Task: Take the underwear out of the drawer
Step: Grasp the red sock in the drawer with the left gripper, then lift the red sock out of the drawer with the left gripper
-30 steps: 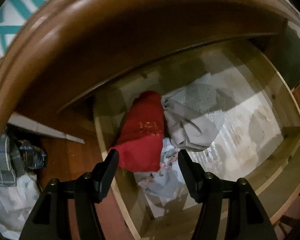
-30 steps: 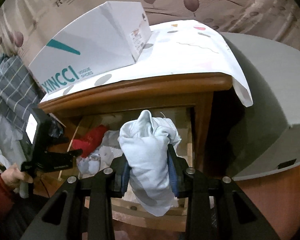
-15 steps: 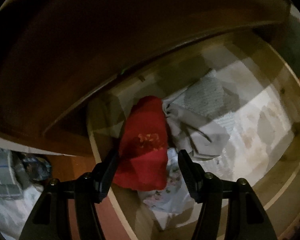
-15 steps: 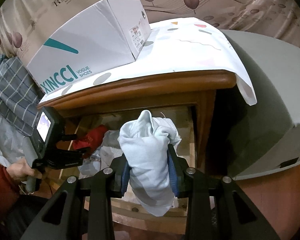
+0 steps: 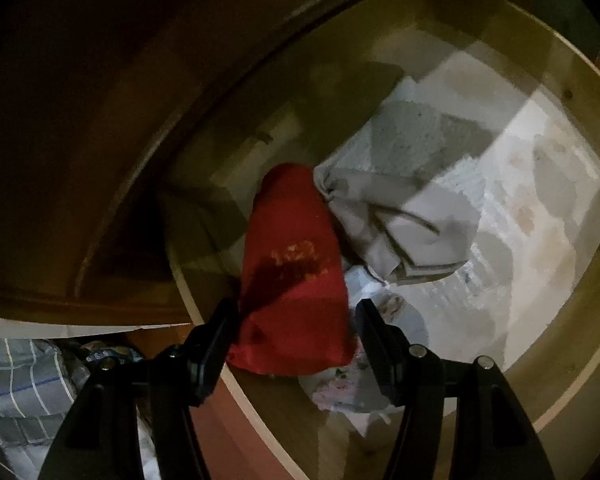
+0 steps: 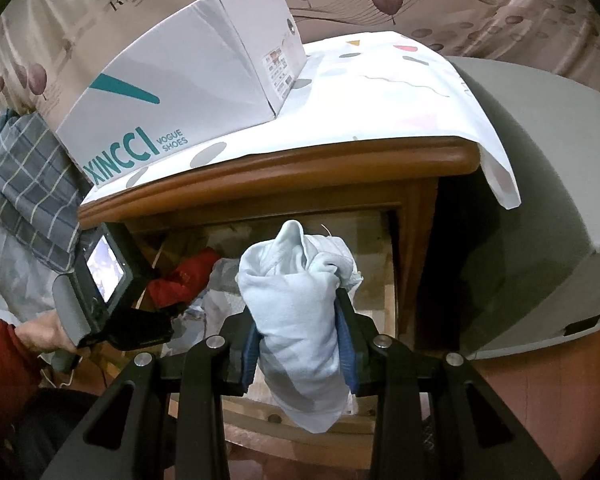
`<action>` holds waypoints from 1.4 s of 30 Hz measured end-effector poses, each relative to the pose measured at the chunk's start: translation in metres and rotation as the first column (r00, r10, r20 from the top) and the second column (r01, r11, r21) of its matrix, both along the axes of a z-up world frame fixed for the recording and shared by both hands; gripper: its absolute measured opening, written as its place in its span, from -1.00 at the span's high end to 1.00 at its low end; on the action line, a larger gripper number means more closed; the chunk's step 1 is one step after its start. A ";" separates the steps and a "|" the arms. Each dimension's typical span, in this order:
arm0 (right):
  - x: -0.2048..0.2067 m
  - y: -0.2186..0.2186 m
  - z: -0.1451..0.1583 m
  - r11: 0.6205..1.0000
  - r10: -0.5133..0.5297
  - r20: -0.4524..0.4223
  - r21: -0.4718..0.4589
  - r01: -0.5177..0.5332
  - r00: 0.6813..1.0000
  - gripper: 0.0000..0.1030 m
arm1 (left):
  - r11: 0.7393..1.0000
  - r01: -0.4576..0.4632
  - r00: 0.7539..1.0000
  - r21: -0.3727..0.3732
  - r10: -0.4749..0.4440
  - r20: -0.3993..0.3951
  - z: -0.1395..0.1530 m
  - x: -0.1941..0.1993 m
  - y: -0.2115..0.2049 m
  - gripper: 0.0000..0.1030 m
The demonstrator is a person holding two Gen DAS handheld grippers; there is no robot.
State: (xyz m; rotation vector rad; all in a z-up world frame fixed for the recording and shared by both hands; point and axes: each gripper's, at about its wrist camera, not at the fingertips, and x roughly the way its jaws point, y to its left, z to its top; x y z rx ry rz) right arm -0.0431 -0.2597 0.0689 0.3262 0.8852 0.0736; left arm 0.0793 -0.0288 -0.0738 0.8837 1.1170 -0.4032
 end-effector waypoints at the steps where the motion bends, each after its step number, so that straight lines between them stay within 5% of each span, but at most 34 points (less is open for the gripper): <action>1: 0.000 0.000 0.000 1.000 -0.001 0.000 0.001 0.001 1.000 0.39 | 1.000 -0.003 1.000 0.003 0.003 -0.002 -0.001 0.001 0.000 -0.22; 7: 0.001 0.000 -0.001 1.000 -0.001 -0.006 -0.005 0.001 1.000 0.39 | 1.000 -0.016 0.999 0.018 0.016 -0.052 -0.006 0.014 -0.005 -0.20; 10: 0.002 0.002 -0.001 1.000 0.003 -0.006 -0.009 -0.004 1.000 0.39 | 0.999 -0.039 0.994 0.017 0.041 -0.098 -0.006 0.020 -0.004 0.03; 20: 0.003 0.004 -0.001 1.000 0.010 -0.006 -0.008 -0.010 1.000 0.38 | 0.997 -0.074 0.951 -0.023 0.063 -0.301 0.007 0.016 -0.003 0.17; 35: 0.004 0.005 -0.001 1.000 0.019 -0.005 -0.003 -0.019 1.000 0.38 | 0.977 -0.213 0.934 -0.019 0.197 -0.298 -0.012 0.032 -0.007 0.01; 42: 0.006 0.005 -0.003 1.000 0.017 -0.017 -0.012 -0.017 1.000 0.38 | 0.969 -0.243 0.933 -0.039 0.222 -0.285 -0.011 0.035 0.004 0.23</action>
